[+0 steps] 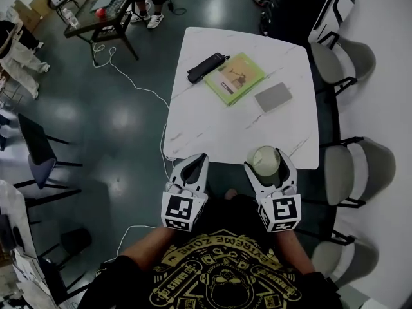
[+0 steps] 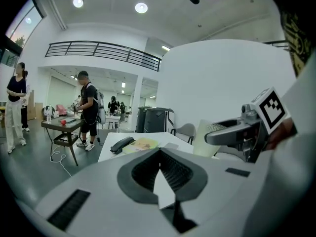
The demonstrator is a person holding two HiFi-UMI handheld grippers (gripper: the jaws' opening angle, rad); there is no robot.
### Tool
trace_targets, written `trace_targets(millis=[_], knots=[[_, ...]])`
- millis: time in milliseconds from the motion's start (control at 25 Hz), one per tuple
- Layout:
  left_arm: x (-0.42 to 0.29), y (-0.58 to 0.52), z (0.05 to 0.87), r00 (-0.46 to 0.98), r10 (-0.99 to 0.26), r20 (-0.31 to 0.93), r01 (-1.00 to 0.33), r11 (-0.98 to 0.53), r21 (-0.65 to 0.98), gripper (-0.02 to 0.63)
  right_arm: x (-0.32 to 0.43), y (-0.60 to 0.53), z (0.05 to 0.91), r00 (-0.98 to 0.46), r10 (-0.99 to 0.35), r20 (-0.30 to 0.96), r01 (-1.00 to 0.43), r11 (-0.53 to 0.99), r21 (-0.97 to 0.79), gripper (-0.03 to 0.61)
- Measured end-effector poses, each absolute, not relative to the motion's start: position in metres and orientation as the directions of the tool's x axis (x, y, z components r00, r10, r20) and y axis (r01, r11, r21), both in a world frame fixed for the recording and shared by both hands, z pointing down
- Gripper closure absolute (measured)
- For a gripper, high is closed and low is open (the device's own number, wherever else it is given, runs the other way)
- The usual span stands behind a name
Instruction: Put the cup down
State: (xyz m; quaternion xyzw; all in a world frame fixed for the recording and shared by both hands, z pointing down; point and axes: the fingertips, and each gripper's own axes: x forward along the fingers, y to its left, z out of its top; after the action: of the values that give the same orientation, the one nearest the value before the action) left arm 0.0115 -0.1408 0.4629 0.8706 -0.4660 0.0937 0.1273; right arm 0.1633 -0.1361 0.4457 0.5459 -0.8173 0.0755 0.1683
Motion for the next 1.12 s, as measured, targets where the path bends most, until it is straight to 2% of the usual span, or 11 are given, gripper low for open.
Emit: trace_targets(millis=[600,1120], knots=[[0.007,-0.191,0.472,0.521,-0.794,0.312,-0.851,-0.513,0.116,0.606,0.176,-0.194,0.455,-0.334,-0.867,0.37,-0.925,0.377,0.048,0.196],[0.053,-0.273,0.488,0.474,-0.806,0.353,-0.877,-0.467,0.11,0.606,0.23,-0.297,0.491,-0.339,-0.847,0.41,-0.918,0.393,0.052,0.196]])
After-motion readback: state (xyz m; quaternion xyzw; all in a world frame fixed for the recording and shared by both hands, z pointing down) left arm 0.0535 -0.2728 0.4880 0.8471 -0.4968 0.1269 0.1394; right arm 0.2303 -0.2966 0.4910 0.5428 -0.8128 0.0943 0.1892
